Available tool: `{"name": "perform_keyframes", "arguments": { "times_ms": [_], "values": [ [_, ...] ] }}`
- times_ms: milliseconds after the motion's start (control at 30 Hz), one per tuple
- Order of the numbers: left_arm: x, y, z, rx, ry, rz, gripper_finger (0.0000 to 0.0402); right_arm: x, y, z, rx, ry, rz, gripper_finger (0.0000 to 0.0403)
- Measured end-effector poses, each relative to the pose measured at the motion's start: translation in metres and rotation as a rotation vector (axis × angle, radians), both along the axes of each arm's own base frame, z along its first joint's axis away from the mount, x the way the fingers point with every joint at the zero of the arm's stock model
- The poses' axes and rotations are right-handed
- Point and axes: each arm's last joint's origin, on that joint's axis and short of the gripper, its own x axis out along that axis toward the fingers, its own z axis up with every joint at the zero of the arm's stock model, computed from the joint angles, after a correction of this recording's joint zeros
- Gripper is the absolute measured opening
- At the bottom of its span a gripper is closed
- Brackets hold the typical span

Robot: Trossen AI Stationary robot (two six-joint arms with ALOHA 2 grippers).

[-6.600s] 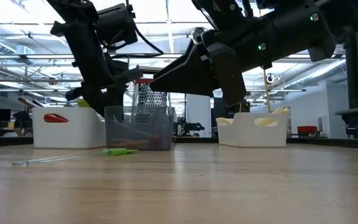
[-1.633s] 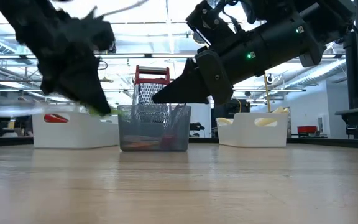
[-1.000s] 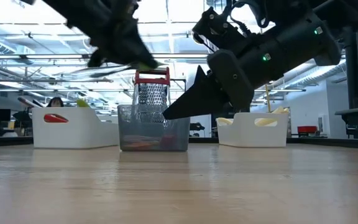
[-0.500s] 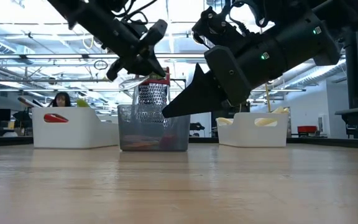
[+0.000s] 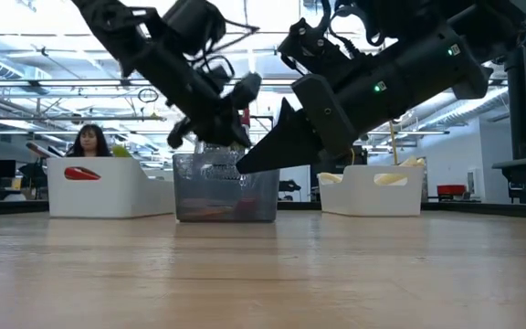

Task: Pick & Place Kitchen Items
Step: Put the green spatula into the black bin

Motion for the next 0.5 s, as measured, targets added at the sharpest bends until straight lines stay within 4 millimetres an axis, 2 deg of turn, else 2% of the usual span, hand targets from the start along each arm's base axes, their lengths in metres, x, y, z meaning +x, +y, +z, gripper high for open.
{"name": "perform_keyframes", "arguments": {
  "times_ms": [167, 500],
  "values": [
    [0.003, 0.0, -0.016, -0.01, 0.053, -0.013, 0.0037, 0.0, 0.0, 0.0, 0.0, 0.0, -0.001, 0.0169],
    [0.0, 0.004, -0.02, 0.006, 0.14, -0.054, 0.0039, 0.0, 0.0, 0.0, 0.0, 0.001, 0.001, 0.0169]
  ]
}}
